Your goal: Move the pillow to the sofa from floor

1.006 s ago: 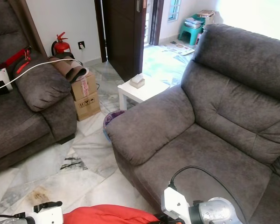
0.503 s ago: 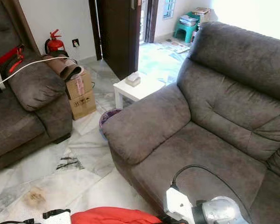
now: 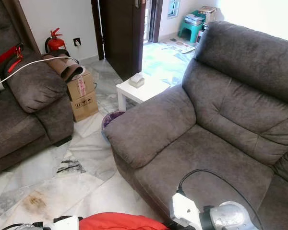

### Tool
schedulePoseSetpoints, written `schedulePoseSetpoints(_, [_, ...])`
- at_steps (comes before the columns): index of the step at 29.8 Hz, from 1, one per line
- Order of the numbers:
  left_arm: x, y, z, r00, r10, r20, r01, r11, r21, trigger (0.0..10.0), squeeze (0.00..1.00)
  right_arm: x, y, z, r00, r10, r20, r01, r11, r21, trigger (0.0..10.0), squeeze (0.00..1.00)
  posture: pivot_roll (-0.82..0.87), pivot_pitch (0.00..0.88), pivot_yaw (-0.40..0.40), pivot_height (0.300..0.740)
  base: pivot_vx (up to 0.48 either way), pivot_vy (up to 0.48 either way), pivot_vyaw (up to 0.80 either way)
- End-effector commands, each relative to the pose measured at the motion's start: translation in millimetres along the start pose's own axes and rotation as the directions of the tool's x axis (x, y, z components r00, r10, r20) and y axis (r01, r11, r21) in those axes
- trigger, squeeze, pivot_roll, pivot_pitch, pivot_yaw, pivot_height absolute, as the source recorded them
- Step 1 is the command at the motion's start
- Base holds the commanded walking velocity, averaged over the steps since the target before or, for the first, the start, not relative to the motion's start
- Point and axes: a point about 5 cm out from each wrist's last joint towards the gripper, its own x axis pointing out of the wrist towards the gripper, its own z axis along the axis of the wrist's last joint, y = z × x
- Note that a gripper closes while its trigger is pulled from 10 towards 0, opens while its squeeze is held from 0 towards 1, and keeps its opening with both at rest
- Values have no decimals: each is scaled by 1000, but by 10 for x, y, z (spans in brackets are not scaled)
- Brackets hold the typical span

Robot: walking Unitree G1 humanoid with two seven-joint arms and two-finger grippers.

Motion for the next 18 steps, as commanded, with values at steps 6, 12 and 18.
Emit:
schedulePoseSetpoints(6, [38,-46,39,998,-58,22,58,998,-7,0,0,-26,23,204,997,30,70,-24,996,-83,10000,0,-4,124,-68,740,0,0,0])
schedulePoseSetpoints(12, [28,-100,0,996,-87,8,87,996,-17,0,0,-24,0,200,997,22,70,-16,996,-83,10000,0,-2,121,-64,740,0,0,0])
schedulePoseSetpoints(18, [38,-94,14,997,-76,18,77,997,-24,0,0,2,2,205,997,25,76,-18,996,-85,10000,0,0,120,-61,740,0,0,0])
